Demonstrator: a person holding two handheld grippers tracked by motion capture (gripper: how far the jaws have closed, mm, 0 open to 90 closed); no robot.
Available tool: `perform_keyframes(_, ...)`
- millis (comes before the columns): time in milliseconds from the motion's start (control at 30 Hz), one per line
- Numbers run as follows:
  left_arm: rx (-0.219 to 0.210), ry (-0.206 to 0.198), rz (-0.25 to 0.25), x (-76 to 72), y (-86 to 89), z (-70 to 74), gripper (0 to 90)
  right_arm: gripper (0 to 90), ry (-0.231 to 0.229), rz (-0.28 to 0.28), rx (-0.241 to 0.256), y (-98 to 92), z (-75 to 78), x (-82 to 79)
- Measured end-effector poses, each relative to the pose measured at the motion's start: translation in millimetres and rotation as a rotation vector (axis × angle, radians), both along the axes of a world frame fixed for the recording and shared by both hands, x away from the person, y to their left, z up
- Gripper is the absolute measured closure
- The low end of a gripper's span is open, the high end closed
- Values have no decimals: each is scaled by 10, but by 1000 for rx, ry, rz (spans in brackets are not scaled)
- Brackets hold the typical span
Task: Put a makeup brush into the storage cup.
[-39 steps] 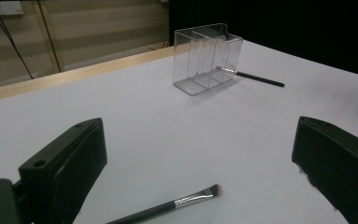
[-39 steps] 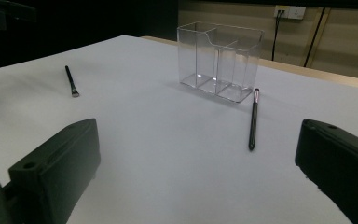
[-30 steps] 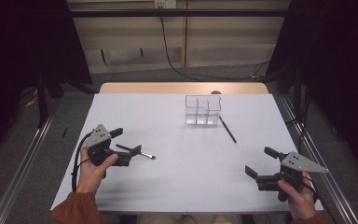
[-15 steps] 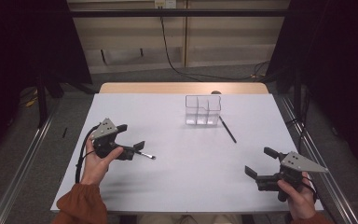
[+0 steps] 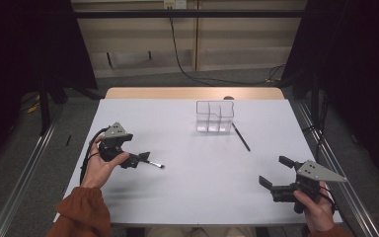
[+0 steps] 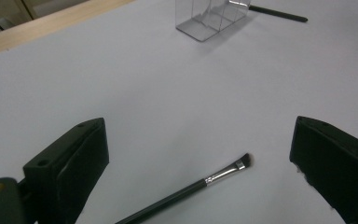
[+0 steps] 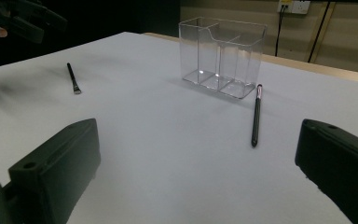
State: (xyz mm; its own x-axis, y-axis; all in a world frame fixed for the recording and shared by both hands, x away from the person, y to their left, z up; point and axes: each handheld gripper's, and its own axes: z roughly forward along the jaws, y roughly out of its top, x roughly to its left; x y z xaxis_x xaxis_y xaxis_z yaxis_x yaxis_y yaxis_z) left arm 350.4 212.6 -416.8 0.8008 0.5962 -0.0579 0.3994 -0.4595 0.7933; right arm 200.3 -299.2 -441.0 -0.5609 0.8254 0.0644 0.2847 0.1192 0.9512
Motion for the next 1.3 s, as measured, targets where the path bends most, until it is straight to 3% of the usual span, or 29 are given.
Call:
perform_keyframes(33, 0, 0, 0, 0, 0, 0, 45, 0, 0, 0, 0, 0, 0, 0)
perform_keyframes(67, 47, 32, -29, 11, 0, 14, 47, 0, 1, 1, 0, -2, -1, 2)
perform_keyframes(367, 157, 91, -86, 71, -24, 79, 73, 0, 4, 3, -2, 0, -3, 5)
perform_keyframes(467, 197, 132, -112, 128, -41, 92, 73, 0, 5, 4, -1, -1, -5, 5)
perform_keyframes(500, 197, 132, -112, 128, -41, 92, 73, 0, 6, 5, -1, -2, -5, 5)
perform_keyframes(533, 233, 140, -118, 155, -48, 101, 73, 0, 7, 4, -1, -2, -6, 5)
perform_keyframes(767, 267, 169, -129, 238, -67, 137, 67, 0, 12, 8, -1, 6, -8, 6)
perform_keyframes(800, 296, 172, -149, 259, -65, 146, 72, 0, 14, 10, 0, 5, -9, 7)
perform_keyframes(833, 294, 178, -143, 263, -82, 138, 76, 0, 19, 11, 0, 3, -9, 9)
perform_keyframes(867, 330, 173, -162, 280, -88, 142, 83, 0, 18, 12, 0, -1, -10, 11)
perform_keyframes(933, 324, 180, -152, 277, -111, 126, 84, 0, 19, 11, 2, -1, -11, 12)
perform_keyframes(1033, 381, 183, -158, 320, -151, 105, 86, 0, 21, 14, 2, 5, -11, 10)
perform_keyframes(1133, 449, 212, -189, 359, -156, 81, 101, 0, 21, 15, 1, 2, -12, 9)
perform_keyframes(1300, 482, 226, -204, 391, -159, 37, 100, 0, 24, 16, 2, 6, -17, 13)
